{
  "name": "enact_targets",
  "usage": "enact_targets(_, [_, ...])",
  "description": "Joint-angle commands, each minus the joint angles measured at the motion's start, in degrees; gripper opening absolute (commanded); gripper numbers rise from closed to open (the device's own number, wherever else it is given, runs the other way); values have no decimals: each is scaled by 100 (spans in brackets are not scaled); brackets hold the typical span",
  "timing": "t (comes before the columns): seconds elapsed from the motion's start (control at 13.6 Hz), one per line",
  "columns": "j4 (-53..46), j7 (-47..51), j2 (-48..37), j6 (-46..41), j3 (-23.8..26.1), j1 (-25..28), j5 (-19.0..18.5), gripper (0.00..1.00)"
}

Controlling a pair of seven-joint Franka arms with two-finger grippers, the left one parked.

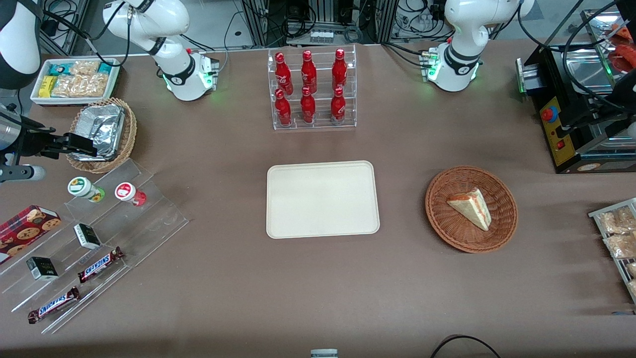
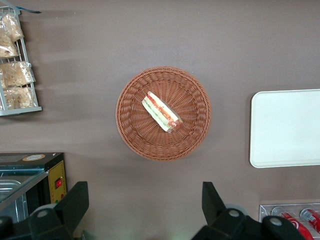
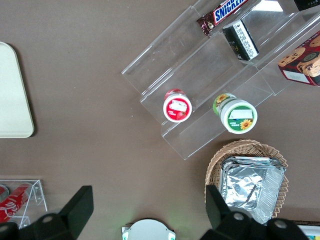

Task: Place green gum on tray
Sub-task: 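Move the right gripper toward the green-lidded gum jar on the acrylic rack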

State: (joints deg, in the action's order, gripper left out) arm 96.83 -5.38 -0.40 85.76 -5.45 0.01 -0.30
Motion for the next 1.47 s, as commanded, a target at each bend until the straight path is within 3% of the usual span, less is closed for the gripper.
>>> enact_targets(0.0, [-217, 81, 128, -43, -35, 52, -31, 100])
enact_targets(0.37, [63, -347, 93, 141, -44, -9, -110, 100])
enact_targets(0.88, [802, -2446, 40, 1099, -114, -580, -172, 100])
enact_targets(1.4, [1838, -4523, 84, 2742, -105, -1222, -172, 100])
